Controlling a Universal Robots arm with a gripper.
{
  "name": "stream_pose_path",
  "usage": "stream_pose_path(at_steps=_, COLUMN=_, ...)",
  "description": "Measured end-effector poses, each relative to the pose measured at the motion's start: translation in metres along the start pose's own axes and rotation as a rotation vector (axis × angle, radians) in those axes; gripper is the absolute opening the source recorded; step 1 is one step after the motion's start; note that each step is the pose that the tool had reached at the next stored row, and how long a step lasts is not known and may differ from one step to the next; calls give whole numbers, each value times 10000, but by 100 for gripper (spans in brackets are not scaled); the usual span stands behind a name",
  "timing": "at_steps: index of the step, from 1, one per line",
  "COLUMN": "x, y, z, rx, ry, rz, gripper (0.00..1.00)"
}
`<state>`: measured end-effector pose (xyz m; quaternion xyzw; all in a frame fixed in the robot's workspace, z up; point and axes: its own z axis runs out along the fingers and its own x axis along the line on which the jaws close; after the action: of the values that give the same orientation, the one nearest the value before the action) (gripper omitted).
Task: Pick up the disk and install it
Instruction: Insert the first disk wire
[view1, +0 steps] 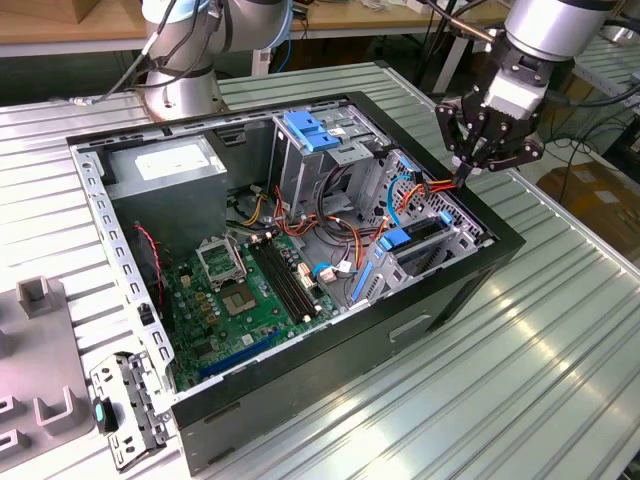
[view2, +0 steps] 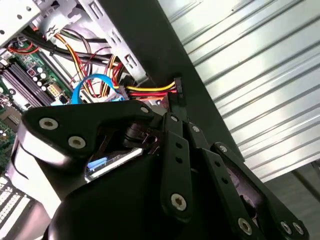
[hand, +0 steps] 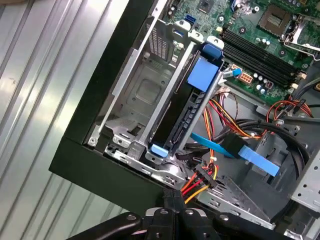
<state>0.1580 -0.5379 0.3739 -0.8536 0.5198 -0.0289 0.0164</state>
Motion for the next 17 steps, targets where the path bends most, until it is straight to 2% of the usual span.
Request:
stream_pose_path(at_steps=1, x=-2, y=-37, z=2, rx=2, ry=-4, rz=-59, gripper=11)
stream_pose_path(at_steps=6, x=3, y=-49, z=4, rx=35, ry=-63, rz=-1075, gripper=11)
stream_pose_path(at_steps=7, x=7, y=-56, z=3, rx=37, ry=-67, rz=-1171, gripper=11)
stream_pose_path(at_steps=9, x=12, y=-70, z=3, rx=33, ry=-61, rz=-1288, gripper=24)
stream_pose_path(at_steps=12, x=21, y=-87, z=-1, rx=15, ry=-31, rz=-1477, gripper=24)
stream_pose_path(at_steps=14, x=22, y=-92, z=-4, rx=13, ry=-28, rz=-1829, gripper=24)
stream_pose_path(at_steps=17, x=22, y=-92, z=-5, rx=16, ry=-32, rz=-2138, gripper=24)
